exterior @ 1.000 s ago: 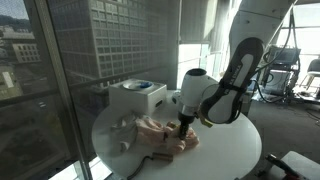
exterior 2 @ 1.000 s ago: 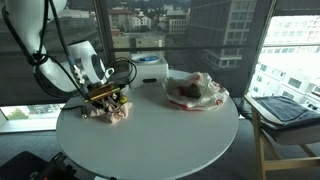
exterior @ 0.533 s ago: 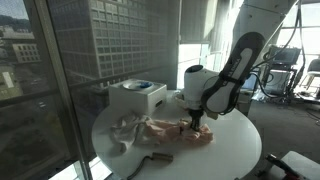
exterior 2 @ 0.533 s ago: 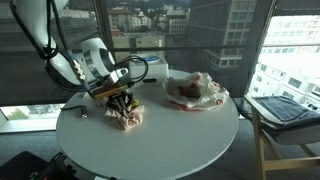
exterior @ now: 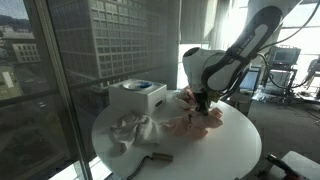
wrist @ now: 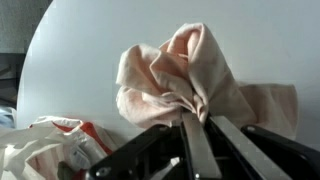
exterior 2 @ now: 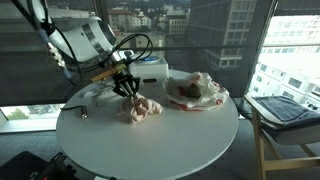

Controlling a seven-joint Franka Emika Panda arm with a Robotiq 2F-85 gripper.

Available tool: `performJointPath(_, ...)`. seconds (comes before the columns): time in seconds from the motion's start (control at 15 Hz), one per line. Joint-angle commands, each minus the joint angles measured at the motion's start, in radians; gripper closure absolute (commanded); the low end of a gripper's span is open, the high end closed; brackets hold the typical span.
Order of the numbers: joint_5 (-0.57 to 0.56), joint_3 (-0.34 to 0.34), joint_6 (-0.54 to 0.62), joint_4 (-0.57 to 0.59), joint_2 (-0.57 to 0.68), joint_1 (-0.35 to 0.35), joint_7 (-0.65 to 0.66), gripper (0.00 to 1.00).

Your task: Pick up all the items on the table and put them into the plastic

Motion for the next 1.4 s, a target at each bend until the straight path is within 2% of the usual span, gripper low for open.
performJointPath(0.0,-0.001,0.1,0.041,0.03,-0.006,-0.09,0.01,0.96)
performJointPath(0.33,-0.083,0.139,0.196,0.092,0.085,-0.121,0.023,0.95)
performJointPath(0.53,-0.146,0.127,0.288,0.142,0.139,-0.107,0.051,0.95)
performJointPath(0.87,-0.166,0.104,0.415,0.222,0.227,-0.095,0.085,0.96)
performJointPath(0.93,-0.142,0.113,0.448,0.225,0.236,-0.105,0.083,0.77)
performJointPath(1.0,-0.121,0.124,0.49,0.22,0.24,-0.118,0.082,0.64)
performJointPath(1.2,-0.02,0.178,0.597,0.17,0.215,-0.167,0.067,0.43)
performJointPath(1.33,0.059,0.221,0.568,0.128,0.164,-0.206,0.052,0.28)
